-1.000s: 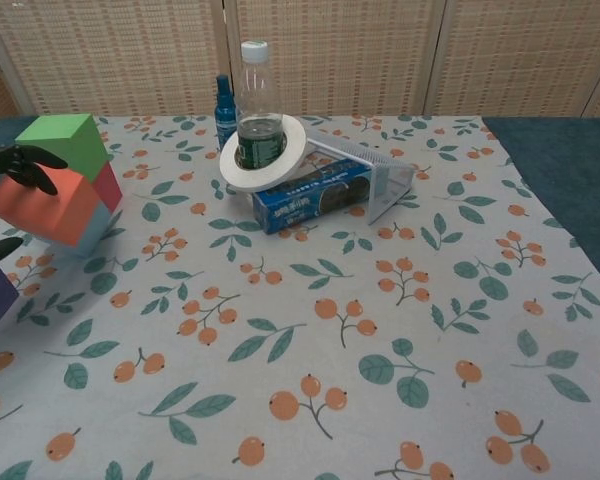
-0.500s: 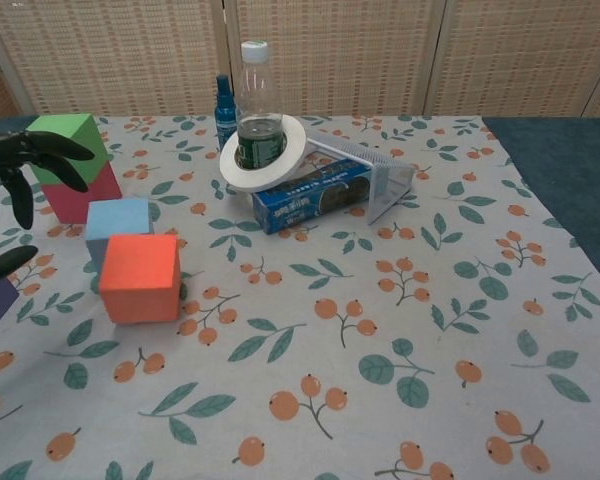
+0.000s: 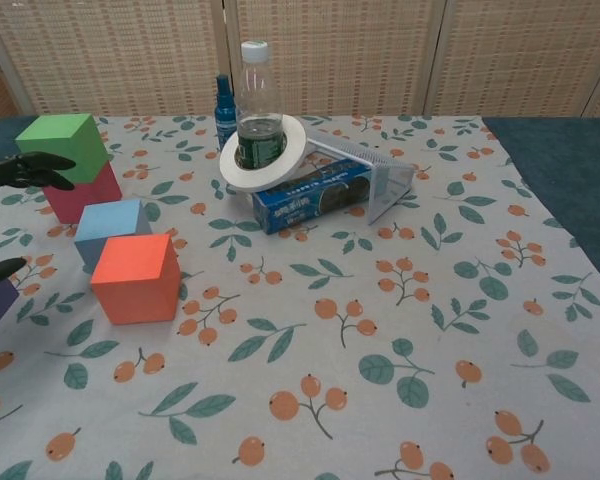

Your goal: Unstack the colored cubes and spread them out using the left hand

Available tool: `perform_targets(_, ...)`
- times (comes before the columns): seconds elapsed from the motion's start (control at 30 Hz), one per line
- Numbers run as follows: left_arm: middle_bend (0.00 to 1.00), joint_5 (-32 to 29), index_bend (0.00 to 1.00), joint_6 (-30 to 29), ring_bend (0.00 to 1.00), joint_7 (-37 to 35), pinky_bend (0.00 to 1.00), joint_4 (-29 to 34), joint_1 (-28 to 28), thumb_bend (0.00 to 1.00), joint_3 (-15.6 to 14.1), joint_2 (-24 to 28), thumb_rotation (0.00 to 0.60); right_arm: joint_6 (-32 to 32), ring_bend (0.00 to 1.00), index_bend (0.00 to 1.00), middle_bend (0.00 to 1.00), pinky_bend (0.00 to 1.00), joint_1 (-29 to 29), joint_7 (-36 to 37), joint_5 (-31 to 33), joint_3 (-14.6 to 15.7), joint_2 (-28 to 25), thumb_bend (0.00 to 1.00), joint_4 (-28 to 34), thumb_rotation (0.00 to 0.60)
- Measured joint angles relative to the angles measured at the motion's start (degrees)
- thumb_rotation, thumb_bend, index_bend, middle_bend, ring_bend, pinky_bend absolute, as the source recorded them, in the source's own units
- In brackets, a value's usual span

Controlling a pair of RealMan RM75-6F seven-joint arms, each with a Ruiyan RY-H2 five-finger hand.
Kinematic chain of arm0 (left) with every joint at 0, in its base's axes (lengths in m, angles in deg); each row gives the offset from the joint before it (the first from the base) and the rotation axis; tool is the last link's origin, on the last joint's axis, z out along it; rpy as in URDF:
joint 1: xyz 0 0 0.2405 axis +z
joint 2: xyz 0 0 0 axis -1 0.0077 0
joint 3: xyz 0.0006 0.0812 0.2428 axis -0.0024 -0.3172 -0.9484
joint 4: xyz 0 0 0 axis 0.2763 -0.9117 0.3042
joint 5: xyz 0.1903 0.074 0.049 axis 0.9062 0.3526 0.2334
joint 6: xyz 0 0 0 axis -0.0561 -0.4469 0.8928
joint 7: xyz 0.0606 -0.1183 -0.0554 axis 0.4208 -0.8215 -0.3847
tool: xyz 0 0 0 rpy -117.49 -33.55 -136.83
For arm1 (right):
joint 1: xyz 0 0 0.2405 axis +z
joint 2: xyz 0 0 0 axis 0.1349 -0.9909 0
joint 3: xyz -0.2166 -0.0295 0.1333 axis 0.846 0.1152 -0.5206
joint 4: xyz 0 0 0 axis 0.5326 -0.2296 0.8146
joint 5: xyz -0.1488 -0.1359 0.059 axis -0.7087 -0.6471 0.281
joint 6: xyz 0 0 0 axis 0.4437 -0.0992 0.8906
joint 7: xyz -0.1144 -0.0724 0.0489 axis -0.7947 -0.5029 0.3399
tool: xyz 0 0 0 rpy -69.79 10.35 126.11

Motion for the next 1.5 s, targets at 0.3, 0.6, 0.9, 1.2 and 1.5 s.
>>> perform_targets(0.3,0.00,-1.2,0.00,5.2,0.00,0.5,0.03,-4.2,-2.2,0.39,-0.2,-2.3,0.600,-0.2,0.00,0.00,0.00,0.00,0.0,0.2,-0.2,0.2,-0.2,0.13,0.2,0.600)
perform_targets(0.6,0.00,-0.8,0.00,8.8,0.00,3.0,0.03,-10.4,-5.6,0.37,0.6,-8.3,0.600,0.3,0.00,0.00,0.00,0.00,0.1,0.3,-0.3,0.4,-0.2,0.13,0.2,0.600)
perform_targets(0.9,0.00,-0.8,0.00,10.4,0.04,6.1,0.02,-11.1,-7.8,0.37,1.3,-10.7,0.600,0.0,0.00,0.00,0.00,0.00,0.0,0.8,0.0,0.1,-0.5,0.13,0.3,0.600)
perform_targets(1.2,0.00,-3.5,0.00,13.3,0.18,9.5,0.02,-10.3,-8.7,0.36,1.4,-11.5,0.600,-0.2,0.00,0.00,0.00,0.00,0.0,1.1,0.2,-0.1,-0.6,0.13,0.2,0.600)
perform_targets(1.5,0.16,-1.5,0.09,9.9,0.50,7.5,0.08,-12.6,-8.7,0.41,1.2,-13.3,0.600,0.0,0.00,0.00,0.00,0.00,0.1,1.0,0.3,-0.1,-0.6,0.13,0.3,0.600)
